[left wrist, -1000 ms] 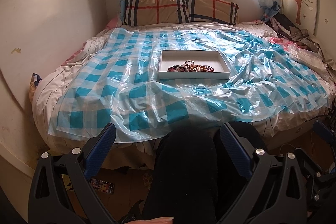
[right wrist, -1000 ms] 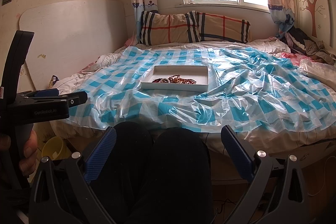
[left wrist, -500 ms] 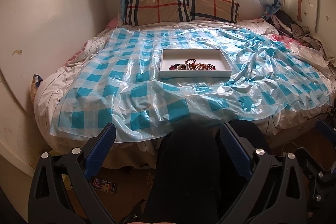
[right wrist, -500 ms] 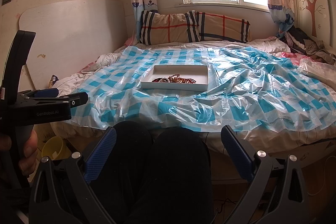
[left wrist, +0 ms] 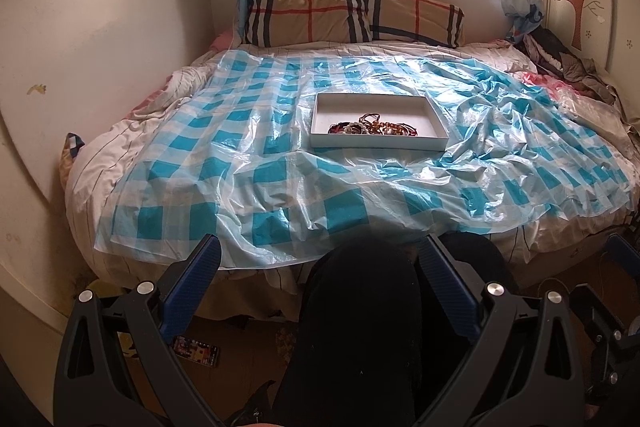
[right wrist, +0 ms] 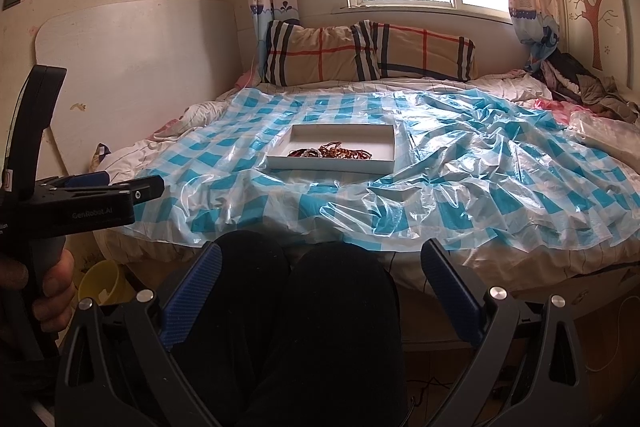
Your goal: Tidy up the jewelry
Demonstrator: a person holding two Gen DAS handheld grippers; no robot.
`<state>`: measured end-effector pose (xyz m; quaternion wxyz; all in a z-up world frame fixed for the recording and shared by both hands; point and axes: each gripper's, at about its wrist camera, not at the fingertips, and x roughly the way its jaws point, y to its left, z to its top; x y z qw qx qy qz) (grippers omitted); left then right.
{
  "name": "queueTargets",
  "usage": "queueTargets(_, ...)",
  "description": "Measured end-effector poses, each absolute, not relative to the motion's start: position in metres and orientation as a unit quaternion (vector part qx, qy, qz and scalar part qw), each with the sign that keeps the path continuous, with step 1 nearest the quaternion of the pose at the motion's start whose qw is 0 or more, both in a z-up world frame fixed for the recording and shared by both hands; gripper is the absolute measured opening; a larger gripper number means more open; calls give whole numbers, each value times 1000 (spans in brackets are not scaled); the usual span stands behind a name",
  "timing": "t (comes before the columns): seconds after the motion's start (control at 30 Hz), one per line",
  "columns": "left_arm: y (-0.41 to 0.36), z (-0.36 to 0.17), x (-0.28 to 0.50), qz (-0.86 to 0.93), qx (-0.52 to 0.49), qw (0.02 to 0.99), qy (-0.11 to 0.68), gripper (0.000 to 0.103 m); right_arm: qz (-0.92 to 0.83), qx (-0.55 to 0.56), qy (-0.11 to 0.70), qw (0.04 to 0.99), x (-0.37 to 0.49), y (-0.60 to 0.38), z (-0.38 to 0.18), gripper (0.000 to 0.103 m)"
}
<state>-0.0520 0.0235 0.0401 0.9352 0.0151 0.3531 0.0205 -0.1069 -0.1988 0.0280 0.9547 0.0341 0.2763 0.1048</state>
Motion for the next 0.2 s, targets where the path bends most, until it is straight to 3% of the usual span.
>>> queueTargets(0.2,23,38,-51,17,11,933,359,95,105,33,274,955,-109,-200,28,96)
